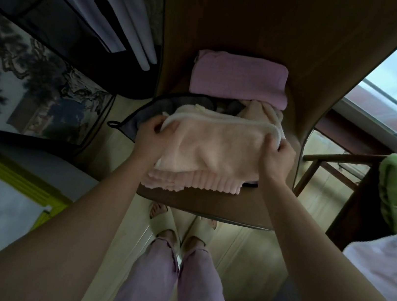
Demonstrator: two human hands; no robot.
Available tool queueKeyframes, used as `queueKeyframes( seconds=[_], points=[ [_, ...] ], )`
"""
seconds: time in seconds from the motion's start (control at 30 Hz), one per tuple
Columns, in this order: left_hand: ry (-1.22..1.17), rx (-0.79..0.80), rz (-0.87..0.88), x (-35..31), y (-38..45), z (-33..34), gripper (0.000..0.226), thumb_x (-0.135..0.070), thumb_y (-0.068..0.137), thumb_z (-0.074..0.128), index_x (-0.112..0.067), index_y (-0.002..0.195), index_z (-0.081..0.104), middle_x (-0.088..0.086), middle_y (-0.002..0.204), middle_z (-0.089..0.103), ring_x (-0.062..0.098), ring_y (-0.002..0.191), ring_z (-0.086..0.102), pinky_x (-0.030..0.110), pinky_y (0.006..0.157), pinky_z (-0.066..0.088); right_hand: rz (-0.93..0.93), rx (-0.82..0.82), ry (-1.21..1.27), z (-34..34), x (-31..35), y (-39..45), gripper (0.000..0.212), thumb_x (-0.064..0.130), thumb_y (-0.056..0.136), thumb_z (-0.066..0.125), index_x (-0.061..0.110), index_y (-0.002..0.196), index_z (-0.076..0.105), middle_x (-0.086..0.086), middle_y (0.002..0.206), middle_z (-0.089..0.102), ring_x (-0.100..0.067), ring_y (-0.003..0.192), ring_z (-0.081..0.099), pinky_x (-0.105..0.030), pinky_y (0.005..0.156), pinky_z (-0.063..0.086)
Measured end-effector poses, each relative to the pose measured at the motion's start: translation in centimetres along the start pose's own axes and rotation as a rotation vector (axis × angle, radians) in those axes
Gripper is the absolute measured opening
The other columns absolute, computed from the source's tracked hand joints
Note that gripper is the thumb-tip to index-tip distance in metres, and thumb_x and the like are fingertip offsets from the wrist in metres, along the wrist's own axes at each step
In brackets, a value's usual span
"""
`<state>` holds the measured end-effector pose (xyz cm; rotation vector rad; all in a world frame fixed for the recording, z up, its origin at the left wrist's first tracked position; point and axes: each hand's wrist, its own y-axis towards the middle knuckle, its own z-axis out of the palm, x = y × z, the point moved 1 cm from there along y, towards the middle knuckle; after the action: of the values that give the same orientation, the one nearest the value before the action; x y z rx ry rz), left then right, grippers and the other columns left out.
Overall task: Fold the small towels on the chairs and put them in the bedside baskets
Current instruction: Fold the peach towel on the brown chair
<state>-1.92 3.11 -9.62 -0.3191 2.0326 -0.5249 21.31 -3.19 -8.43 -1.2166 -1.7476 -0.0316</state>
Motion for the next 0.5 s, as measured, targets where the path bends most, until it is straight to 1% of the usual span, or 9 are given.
queueKeyframes(
  seconds=[0.07,0.13,0.2,0.23,0.3,0.33,0.4,0.43,0.5],
  points=[
    [0.060,0.063,-0.020,0.7,-1.0,-0.5,0.018,-0.031,0.095,0.057,-0.016,0.089,0.064,-0.006,0.076,0.063,0.001,0.067,0.055,0.011,0.055,0.039,-0.114,0.026,-0.003,-0.9,0.6,-0.2,0.020,0.025,0.100,0.047,0.016,0.083,0.052,0.008,0.073,0.048,0.000,0.065,0.045,-0.012,0.061,0.036],
    [0.067,0.077,-0.055,0.9,-1.3,-1.1,0.016,-0.033,0.095,0.058,-0.018,0.091,0.063,-0.006,0.080,0.064,0.003,0.070,0.057,0.012,0.055,0.040,-0.163,0.045,-0.024,-1.5,0.7,-0.2,0.018,0.024,0.100,0.048,0.014,0.085,0.051,0.009,0.071,0.046,0.000,0.063,0.042,-0.013,0.060,0.035],
    [0.009,0.079,-0.092,0.6,-0.8,-1.0,0.014,-0.031,0.095,0.057,-0.017,0.097,0.061,-0.007,0.085,0.064,0.005,0.078,0.058,0.014,0.061,0.044,-0.158,0.045,-0.055,-1.7,0.6,0.1,0.015,0.021,0.099,0.048,0.012,0.087,0.052,0.008,0.072,0.047,-0.001,0.064,0.043,-0.017,0.061,0.035],
    [-0.057,0.065,-0.115,0.3,-0.4,-0.8,0.012,-0.028,0.096,0.056,-0.017,0.098,0.060,-0.008,0.088,0.063,0.006,0.082,0.058,0.014,0.065,0.045,-0.148,0.046,-0.061,-1.7,0.5,0.3,0.013,0.019,0.099,0.047,0.012,0.089,0.052,0.007,0.073,0.048,-0.001,0.065,0.043,-0.017,0.061,0.035],
    [-0.162,-0.020,-0.136,-0.1,0.1,0.2,0.009,-0.024,0.097,0.055,-0.016,0.098,0.059,-0.006,0.092,0.062,0.010,0.089,0.058,0.018,0.076,0.047,-0.116,0.043,-0.050,-1.6,0.1,0.9,0.008,0.013,0.097,0.047,0.011,0.092,0.053,0.007,0.076,0.048,-0.001,0.067,0.044,-0.016,0.061,0.035],
    [-0.174,-0.084,-0.120,-0.2,0.3,0.7,0.009,-0.023,0.097,0.054,-0.016,0.099,0.058,-0.005,0.094,0.061,0.010,0.090,0.057,0.019,0.077,0.046,-0.097,0.039,-0.046,-1.5,-0.1,1.1,0.008,0.012,0.097,0.046,0.011,0.094,0.053,0.007,0.077,0.049,0.000,0.068,0.045,-0.016,0.061,0.035],
    [-0.146,-0.189,-0.081,0.0,0.7,1.6,0.012,-0.024,0.098,0.054,-0.014,0.101,0.058,-0.003,0.095,0.061,0.011,0.091,0.056,0.014,0.074,0.043,-0.064,0.036,-0.034,-1.3,-0.6,1.3,0.008,0.011,0.098,0.045,0.011,0.099,0.052,0.008,0.081,0.049,0.000,0.072,0.047,-0.014,0.063,0.036],
    [-0.107,-0.203,-0.056,0.1,0.9,2.0,0.016,-0.027,0.098,0.054,-0.012,0.102,0.059,0.000,0.098,0.062,0.013,0.093,0.057,0.014,0.074,0.042,-0.055,0.036,-0.026,-1.2,-0.8,1.4,0.009,0.011,0.099,0.044,0.011,0.102,0.052,0.009,0.082,0.049,0.001,0.074,0.048,-0.014,0.065,0.036],
    [0.060,-0.165,0.039,0.7,1.4,2.6,0.032,-0.038,0.094,0.051,-0.010,0.104,0.063,0.009,0.107,0.062,0.019,0.098,0.059,0.021,0.080,0.046,-0.043,0.040,-0.014,-1.0,-1.0,1.4,0.009,0.010,0.100,0.043,0.011,0.105,0.051,0.011,0.085,0.048,0.002,0.077,0.048,-0.013,0.067,0.037]
  ],
)
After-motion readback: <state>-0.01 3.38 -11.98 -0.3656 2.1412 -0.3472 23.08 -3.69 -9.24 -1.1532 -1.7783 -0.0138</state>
